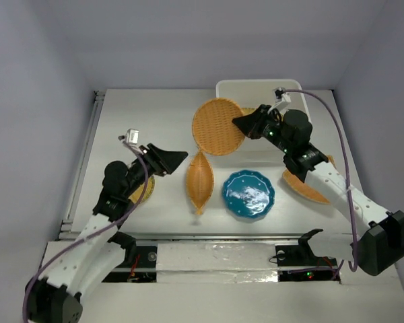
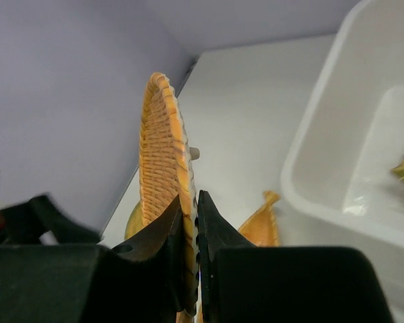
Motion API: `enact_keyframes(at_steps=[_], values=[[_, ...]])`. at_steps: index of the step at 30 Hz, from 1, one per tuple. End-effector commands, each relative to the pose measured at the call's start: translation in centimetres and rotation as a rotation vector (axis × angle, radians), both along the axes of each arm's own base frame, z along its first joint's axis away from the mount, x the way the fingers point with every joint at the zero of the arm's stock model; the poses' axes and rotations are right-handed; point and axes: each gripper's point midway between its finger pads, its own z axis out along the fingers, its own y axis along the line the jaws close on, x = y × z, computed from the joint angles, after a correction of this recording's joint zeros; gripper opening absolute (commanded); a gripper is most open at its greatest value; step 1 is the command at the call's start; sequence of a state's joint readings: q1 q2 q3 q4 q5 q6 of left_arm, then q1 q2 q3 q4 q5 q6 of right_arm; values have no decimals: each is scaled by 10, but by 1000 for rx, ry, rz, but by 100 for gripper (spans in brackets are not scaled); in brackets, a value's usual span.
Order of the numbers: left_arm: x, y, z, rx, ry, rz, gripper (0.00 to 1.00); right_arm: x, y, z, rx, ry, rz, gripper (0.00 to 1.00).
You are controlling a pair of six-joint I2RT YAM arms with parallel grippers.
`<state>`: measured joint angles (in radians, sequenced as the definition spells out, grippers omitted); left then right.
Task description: Place the plates into the plastic bin on the countertop
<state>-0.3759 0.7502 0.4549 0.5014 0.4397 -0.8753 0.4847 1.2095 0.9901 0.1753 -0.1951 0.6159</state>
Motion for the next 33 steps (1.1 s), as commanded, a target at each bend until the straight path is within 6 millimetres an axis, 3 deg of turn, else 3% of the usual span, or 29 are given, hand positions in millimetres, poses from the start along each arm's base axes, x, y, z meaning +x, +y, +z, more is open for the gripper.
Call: enact_keyframes(at_steps=[1,4,5,6,10,11,12,17,20,22,23,26,29,30,33], values=[[-5,38,18,154,-103,191,68,32,-49,80,39,-169,-215,0],[-22,61,28,213,-150,271,69,68,-89,82,19,-151,-335,0],[-26,66,30,230,-159,287,70,86,-96,63,-9,-97,-363,0],[-34,73,27,255,-158,300,70,98,-113,57,-19,-76,-407,0],[-43,94,35,339,-204,381,70,131,-134,30,-58,1,-488,0],[-43,97,34,354,-211,389,70,136,-134,30,-68,16,-489,0],[-45,99,36,357,-220,399,70,146,-132,13,-94,51,-487,0],[-51,98,42,364,-266,382,71,173,-135,-35,-166,170,-523,0],[-53,96,42,360,-272,370,71,182,-134,-55,-187,216,-524,0],[-55,96,43,352,-283,366,71,189,-132,-59,-200,230,-515,5],[-56,96,44,349,-288,368,71,192,-131,-78,-222,275,-510,6],[-59,98,47,339,-301,373,71,196,-130,-93,-243,312,-505,15],[-63,99,50,327,-317,377,71,195,-135,-102,-270,334,-524,36],[-63,101,51,324,-320,386,71,192,-138,-97,-274,323,-535,52],[-64,100,51,321,-323,382,71,184,-147,-76,-276,279,-573,73]])
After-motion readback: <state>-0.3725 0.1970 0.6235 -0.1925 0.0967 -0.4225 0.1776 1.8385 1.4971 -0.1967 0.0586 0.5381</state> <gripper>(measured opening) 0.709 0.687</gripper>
